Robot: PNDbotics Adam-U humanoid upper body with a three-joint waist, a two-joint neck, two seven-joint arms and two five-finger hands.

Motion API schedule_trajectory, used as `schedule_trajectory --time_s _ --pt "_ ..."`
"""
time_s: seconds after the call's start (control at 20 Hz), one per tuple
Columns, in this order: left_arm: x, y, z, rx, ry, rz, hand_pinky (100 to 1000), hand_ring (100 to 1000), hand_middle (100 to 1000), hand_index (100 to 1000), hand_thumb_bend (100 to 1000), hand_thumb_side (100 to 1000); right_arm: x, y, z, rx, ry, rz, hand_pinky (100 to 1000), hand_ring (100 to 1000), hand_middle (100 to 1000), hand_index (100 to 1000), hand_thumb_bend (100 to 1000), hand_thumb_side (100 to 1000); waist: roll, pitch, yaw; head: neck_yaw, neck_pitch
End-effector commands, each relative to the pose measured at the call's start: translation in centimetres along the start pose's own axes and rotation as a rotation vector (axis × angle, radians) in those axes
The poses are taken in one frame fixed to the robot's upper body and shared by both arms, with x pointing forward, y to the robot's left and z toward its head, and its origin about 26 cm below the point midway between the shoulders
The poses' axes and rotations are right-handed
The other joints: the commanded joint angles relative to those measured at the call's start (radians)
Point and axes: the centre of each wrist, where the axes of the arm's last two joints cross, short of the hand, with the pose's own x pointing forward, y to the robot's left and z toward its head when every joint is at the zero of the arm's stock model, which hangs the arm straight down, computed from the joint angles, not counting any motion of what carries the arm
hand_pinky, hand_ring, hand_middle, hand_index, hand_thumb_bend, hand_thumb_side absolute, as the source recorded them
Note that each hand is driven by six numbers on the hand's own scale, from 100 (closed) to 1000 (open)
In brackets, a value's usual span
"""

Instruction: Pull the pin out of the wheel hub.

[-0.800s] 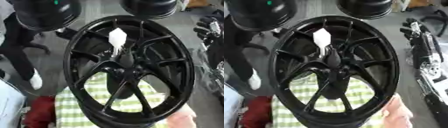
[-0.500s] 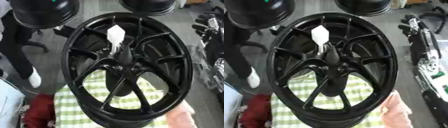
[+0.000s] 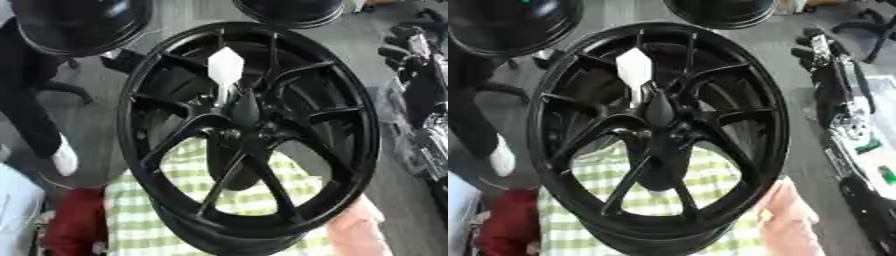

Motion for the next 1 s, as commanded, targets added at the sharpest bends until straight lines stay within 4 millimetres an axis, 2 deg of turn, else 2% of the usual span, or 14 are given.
schedule_trajectory --time_s 0.05,0.55,0.85,1.0 --pt "2.5 0.6 -1.7 -0.090 -0.087 -0.081 646 860 843 819 228 766 0.9 -0.4 -0.4 0.012 -0.027 0.029 955 818 768 823 100 705 0.003 -0.021 -0.002 0.000 -0.005" --pt "9.9 2.2 -5.8 -0.481 -0.212 -0.439 668 853 837 836 244 723 1.0 -0.7 -0.2 0.018 -0.023 0.057 954 818 768 822 100 706 0.008 -0.023 -0.004 0.004 -0.009" --pt "13.1 1.6 -5.6 -0.697 -0.245 -0.618 698 845 828 845 277 737 1.1 -0.9 -0.2 0.016 -0.026 0.070 954 819 768 822 100 703 0.002 -0.022 -0.006 0.007 -0.011" --pt "14.0 1.0 -5.4 -0.880 -0.263 -0.728 716 843 823 849 285 755 1.2 -1.1 -0.1 0.011 -0.029 0.074 953 818 768 822 100 702 0.000 -0.022 -0.009 0.010 -0.014"
